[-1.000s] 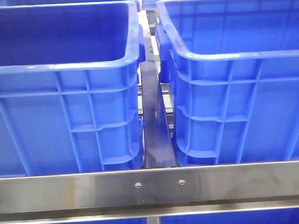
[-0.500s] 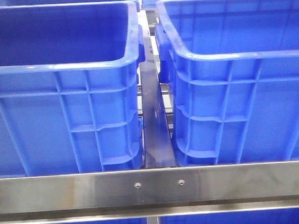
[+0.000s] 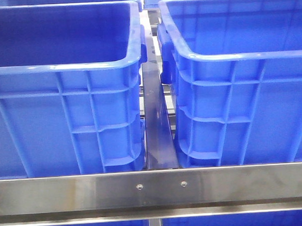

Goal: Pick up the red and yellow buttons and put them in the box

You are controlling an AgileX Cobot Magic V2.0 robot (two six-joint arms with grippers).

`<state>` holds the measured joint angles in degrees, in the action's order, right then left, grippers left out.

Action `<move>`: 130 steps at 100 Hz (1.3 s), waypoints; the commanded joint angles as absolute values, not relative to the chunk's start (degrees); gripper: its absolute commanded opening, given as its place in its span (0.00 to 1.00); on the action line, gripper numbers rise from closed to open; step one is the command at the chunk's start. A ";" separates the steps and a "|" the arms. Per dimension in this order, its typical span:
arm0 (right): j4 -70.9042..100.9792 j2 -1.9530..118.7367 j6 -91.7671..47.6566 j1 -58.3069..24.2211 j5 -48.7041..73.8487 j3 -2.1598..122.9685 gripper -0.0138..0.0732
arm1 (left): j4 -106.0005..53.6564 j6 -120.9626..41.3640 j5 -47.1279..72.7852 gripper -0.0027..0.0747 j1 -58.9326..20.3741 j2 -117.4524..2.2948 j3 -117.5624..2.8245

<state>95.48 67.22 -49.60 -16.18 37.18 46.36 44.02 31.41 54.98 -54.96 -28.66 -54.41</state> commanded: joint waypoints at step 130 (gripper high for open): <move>104.00 105.44 -51.37 7.37 47.44 69.97 0.17 | 47.60 31.41 51.80 0.01 -55.43 -29.17 -55.53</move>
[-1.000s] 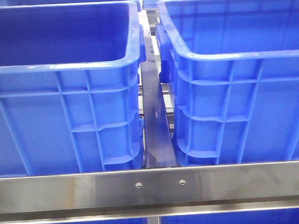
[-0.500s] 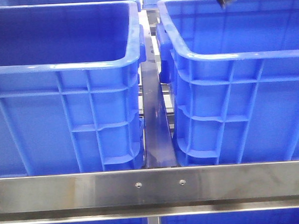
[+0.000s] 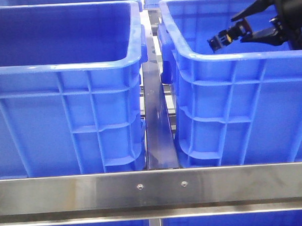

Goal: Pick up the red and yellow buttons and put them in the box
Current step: 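Lower the red button into the bin and open the right gripper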

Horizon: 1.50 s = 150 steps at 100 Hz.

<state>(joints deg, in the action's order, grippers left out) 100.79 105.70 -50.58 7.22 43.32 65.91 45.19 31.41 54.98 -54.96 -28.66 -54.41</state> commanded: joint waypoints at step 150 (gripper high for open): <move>105.77 115.49 -51.37 7.56 34.80 76.99 0.88 | 47.60 31.41 51.80 0.01 -55.43 -29.17 -55.53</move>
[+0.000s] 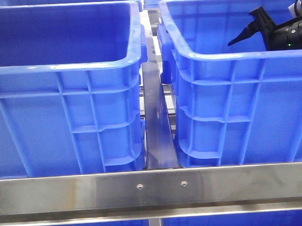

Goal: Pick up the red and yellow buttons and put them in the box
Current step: 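Lower the red button into the bin and open the right gripper, then raise the right gripper out of the bin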

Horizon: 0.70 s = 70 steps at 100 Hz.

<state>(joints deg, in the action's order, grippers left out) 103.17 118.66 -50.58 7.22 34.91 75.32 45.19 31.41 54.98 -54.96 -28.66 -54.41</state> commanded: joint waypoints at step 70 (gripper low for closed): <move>92.59 104.33 -54.36 9.23 35.23 75.61 0.88 | 47.60 31.41 51.60 0.01 -55.43 -29.17 -55.53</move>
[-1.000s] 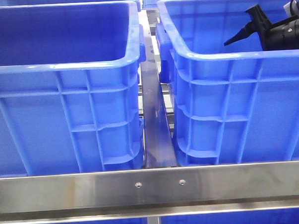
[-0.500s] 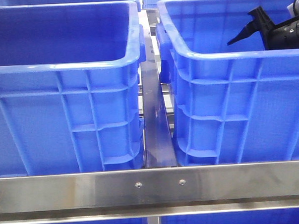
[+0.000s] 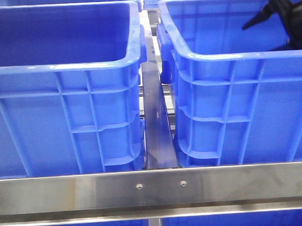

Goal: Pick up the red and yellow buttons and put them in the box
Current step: 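Raise the right gripper out of the bin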

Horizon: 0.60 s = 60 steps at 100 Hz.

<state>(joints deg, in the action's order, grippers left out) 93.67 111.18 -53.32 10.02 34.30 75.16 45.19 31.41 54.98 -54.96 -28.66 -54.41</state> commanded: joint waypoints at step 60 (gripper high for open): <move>86.38 76.28 -68.37 -6.06 4.17 55.37 0.88 | 47.60 31.41 51.45 0.01 -55.43 -29.17 -55.53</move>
